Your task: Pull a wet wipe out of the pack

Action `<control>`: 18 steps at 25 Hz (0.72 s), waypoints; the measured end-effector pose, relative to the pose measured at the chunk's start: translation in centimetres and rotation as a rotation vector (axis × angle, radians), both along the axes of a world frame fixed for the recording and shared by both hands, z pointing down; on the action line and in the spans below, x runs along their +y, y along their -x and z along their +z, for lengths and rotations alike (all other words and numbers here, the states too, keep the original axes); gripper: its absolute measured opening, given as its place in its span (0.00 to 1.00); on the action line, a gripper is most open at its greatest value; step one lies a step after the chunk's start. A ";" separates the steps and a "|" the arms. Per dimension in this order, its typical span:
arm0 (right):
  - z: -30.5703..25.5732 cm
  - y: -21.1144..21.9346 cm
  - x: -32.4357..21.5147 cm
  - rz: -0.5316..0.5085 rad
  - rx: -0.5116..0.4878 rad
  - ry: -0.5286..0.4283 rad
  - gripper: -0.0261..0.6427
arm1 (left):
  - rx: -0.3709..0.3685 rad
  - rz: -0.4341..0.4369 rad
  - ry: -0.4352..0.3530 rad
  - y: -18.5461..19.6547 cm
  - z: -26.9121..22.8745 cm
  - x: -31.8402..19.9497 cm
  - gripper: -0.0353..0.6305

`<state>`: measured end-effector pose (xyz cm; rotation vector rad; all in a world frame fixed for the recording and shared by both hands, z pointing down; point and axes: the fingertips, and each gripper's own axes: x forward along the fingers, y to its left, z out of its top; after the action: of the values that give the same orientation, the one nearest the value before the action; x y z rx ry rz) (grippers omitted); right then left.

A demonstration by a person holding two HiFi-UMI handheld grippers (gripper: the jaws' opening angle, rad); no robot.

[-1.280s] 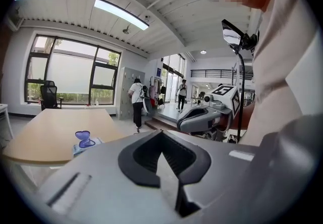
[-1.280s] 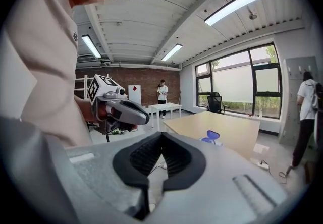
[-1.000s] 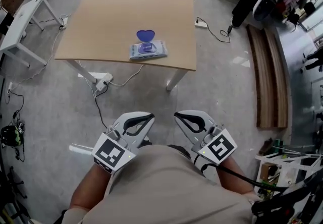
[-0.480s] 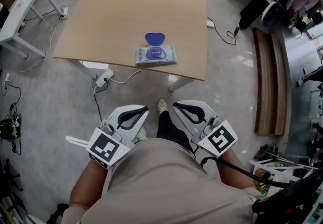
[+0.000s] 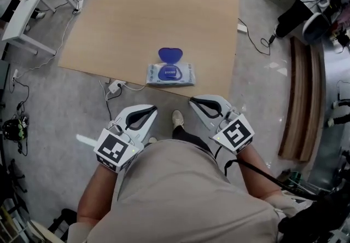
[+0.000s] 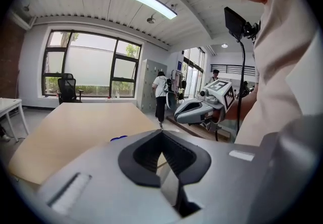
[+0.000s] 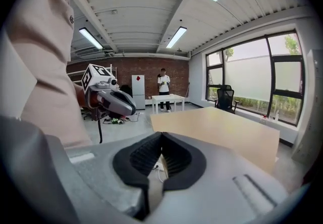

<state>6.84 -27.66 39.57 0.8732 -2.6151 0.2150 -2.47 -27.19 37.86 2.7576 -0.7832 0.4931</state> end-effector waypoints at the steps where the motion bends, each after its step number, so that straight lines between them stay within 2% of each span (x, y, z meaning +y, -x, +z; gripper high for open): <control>1: 0.9 -0.4 -1.1 -0.018 0.014 0.002 0.04 | -0.008 -0.008 0.005 -0.2 0.8 -1.0 0.06; 9: 7.5 -3.2 -7.0 -0.113 0.061 0.057 0.07 | -0.064 -0.059 0.061 -3.1 6.9 -6.4 0.06; 18: 16.3 -2.9 -11.0 -0.205 0.160 0.139 0.14 | -0.130 -0.096 0.151 -4.2 13.3 -10.1 0.06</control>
<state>9.74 -38.68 55.84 0.5475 -2.4846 0.2561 1.70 -37.24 51.11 2.5565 -0.8656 0.6881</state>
